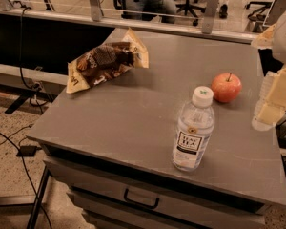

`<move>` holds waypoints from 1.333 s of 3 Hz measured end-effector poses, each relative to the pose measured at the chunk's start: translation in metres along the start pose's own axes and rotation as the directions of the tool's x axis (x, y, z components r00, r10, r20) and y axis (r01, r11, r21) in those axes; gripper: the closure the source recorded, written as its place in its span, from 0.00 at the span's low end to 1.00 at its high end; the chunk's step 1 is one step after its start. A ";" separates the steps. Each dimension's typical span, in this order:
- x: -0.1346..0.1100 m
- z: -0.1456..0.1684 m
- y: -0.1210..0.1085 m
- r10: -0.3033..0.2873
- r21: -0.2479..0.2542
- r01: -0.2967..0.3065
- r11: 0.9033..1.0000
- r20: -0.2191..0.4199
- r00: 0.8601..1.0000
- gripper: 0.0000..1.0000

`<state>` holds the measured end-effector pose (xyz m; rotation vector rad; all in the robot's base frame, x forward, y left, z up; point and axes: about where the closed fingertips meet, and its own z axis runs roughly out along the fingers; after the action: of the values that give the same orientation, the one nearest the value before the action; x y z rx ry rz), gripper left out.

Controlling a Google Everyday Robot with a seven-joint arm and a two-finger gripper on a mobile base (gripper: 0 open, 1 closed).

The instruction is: Move blue plastic bottle near brown chip bag

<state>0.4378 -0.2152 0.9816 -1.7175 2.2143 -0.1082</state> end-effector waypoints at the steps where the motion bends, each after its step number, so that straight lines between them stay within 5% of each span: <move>1: -0.001 -0.002 0.000 -0.003 0.001 0.003 1.000 0.007 1.000 0.00; 2: -0.007 -0.004 0.007 -0.015 -0.027 0.017 0.999 0.060 0.998 0.00; 4: -0.038 -0.007 0.041 -0.084 -0.127 0.120 0.985 0.258 0.962 0.00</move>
Offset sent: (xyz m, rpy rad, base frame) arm -0.0302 0.0305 0.0089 0.2373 0.0722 0.1525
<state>0.4061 -0.1688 0.9855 -1.8067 1.9896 0.2363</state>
